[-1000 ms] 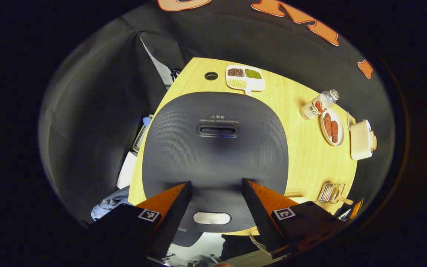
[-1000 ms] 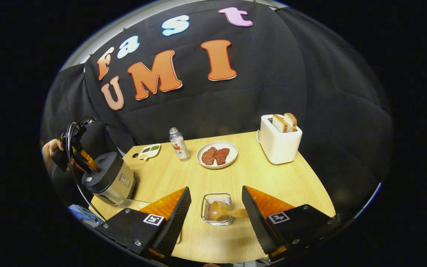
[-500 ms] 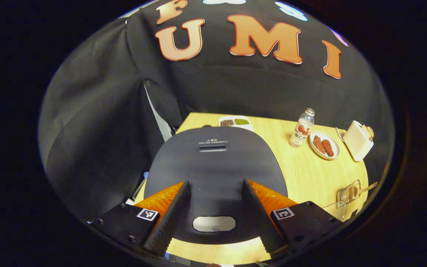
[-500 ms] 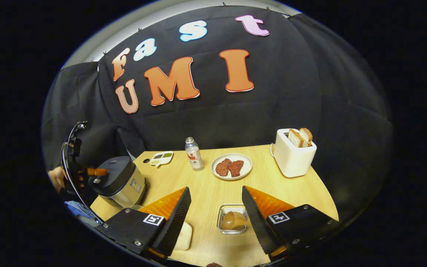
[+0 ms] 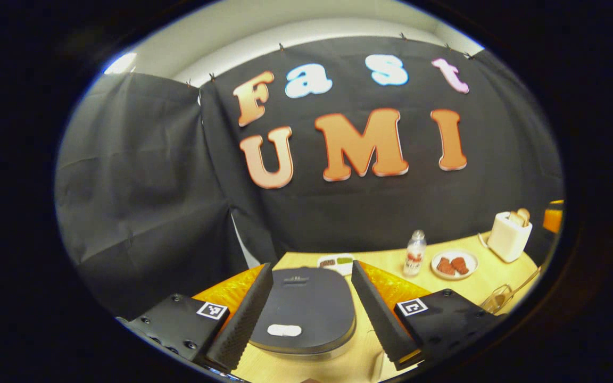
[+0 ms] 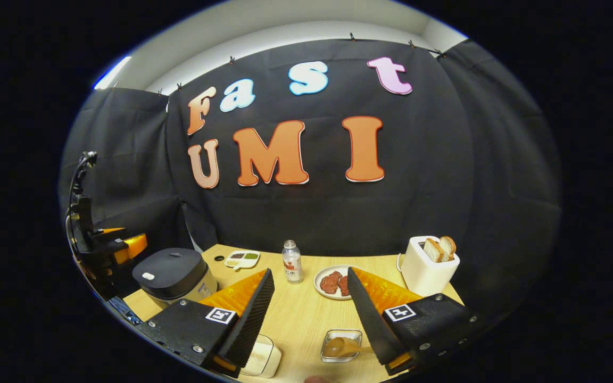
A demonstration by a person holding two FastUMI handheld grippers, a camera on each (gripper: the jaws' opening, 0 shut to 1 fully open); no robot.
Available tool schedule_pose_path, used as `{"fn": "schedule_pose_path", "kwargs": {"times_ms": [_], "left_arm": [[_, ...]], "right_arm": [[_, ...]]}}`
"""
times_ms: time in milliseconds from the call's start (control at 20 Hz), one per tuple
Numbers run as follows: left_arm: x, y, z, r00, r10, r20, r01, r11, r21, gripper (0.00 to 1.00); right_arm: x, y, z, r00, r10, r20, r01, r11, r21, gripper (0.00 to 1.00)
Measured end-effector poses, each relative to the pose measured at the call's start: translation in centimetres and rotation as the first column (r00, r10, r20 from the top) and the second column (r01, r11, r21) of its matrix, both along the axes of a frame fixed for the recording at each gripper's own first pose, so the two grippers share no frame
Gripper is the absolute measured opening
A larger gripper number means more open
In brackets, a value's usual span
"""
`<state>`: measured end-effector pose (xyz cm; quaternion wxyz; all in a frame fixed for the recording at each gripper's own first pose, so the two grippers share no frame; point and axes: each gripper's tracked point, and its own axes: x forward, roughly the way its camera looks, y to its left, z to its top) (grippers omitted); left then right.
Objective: Close the left gripper, press the button to open the rice cooker; take a wooden spoon from the chopstick holder with the right hand, scoop a spoonful of rice and pour it into the rice cooker, then put the wooden spoon back into the chopstick holder.
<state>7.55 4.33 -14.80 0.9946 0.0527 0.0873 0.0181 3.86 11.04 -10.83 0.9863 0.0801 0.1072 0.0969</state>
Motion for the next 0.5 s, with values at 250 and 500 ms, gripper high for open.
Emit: {"fn": "schedule_pose_path", "kwargs": {"times_ms": [250, 500], "left_arm": [[-2.1, -1.9, 5.9, 0.99, -0.028, 0.137, 0.025, 0.999, 0.022, 1.0], [-3.5, -3.1, 8.4, 0.974, -0.049, 0.22, 0.035, 0.997, 0.068, 1.0]], "right_arm": [[0.1, 1.6, 3.1, 0.995, 0.033, 0.094, -0.033, 0.999, 0.001, 0.86], [-0.1, 1.5, 4.2, 0.991, 0.028, 0.132, -0.029, 1.0, 0.009, 0.87]]}}
